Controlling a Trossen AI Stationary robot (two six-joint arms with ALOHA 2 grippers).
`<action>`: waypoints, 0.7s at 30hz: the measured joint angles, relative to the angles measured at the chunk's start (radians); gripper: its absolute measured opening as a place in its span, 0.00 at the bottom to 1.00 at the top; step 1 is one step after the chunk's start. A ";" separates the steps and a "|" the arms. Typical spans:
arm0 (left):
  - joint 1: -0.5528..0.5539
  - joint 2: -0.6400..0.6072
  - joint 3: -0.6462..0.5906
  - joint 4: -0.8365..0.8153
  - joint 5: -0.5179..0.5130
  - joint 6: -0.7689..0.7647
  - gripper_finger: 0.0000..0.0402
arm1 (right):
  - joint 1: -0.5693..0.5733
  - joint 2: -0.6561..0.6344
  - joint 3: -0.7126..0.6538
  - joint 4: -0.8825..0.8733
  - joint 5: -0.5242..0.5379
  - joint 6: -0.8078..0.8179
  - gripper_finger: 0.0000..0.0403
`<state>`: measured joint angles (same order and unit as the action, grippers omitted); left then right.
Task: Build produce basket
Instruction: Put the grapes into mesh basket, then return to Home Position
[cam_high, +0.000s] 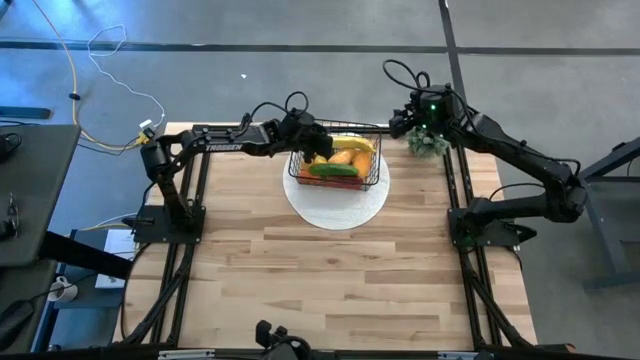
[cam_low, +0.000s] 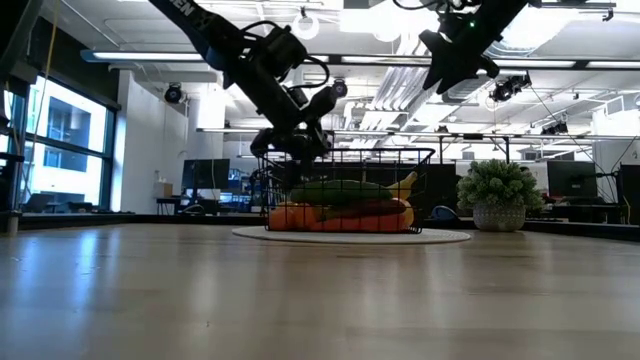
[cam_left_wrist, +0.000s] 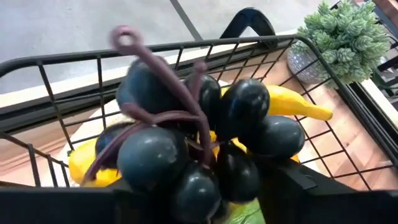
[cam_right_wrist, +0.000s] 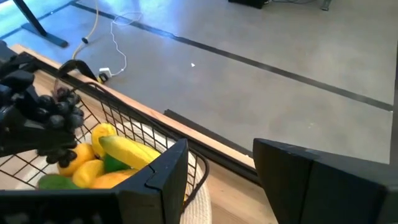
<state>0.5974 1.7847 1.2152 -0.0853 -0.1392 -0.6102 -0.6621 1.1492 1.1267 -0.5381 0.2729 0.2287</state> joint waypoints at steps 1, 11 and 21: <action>0.002 0.000 0.000 0.000 0.001 -0.001 0.43 | 0.000 0.000 0.000 -0.002 0.000 0.000 0.40; 0.032 0.000 0.000 -0.069 0.063 -0.073 0.57 | 0.000 0.000 0.000 -0.004 -0.021 -0.002 0.40; 0.064 -0.047 0.000 -0.076 0.109 -0.058 0.54 | 0.001 0.000 0.000 -0.004 -0.023 -0.002 0.40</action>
<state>0.6615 1.7378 1.2152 -0.1612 -0.0299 -0.6685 -0.6613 1.1492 1.1267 -0.5423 0.2504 0.2268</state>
